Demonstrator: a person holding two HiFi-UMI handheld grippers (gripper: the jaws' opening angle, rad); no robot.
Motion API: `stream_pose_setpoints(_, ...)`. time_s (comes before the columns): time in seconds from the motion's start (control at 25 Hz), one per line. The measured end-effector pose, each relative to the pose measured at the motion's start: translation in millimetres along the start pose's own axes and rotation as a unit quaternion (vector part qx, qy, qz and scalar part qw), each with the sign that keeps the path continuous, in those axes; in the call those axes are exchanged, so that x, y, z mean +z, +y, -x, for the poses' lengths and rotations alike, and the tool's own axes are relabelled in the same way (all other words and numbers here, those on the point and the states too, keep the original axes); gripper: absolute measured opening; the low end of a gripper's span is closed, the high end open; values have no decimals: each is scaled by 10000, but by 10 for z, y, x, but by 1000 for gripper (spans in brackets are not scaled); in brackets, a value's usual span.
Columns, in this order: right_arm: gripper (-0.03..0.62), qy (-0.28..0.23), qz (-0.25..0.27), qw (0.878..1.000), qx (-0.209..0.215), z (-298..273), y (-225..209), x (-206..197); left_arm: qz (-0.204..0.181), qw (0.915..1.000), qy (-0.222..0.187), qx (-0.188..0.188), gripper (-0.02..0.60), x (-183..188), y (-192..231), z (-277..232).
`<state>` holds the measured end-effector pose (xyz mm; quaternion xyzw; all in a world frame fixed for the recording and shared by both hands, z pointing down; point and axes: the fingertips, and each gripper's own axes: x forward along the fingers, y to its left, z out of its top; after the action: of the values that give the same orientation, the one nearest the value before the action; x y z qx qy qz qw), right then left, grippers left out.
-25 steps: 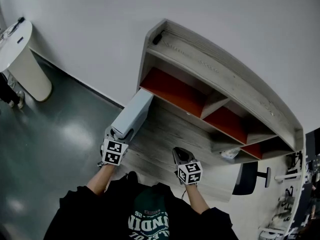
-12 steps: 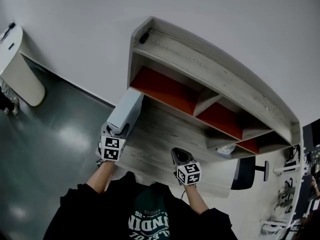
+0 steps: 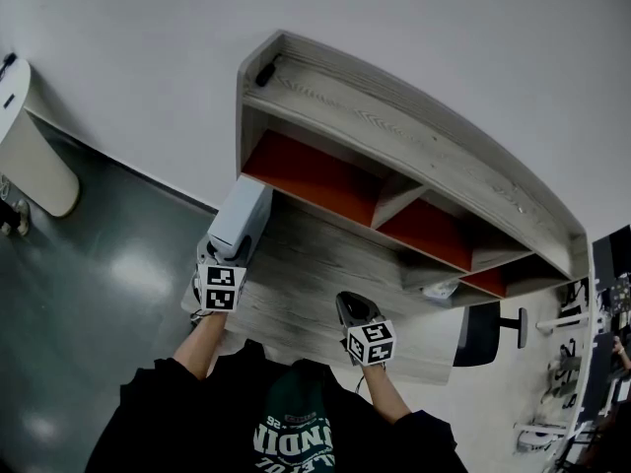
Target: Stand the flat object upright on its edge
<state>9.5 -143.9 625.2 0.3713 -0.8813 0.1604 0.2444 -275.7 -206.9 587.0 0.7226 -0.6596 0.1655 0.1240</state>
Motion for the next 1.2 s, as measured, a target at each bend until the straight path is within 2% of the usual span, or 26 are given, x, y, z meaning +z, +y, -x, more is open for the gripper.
stream_pose_setpoints(1.2,51,2,-198,9997,-109,32,-89,-34,-88,9998,-192,-1,287,-9,-24,-269)
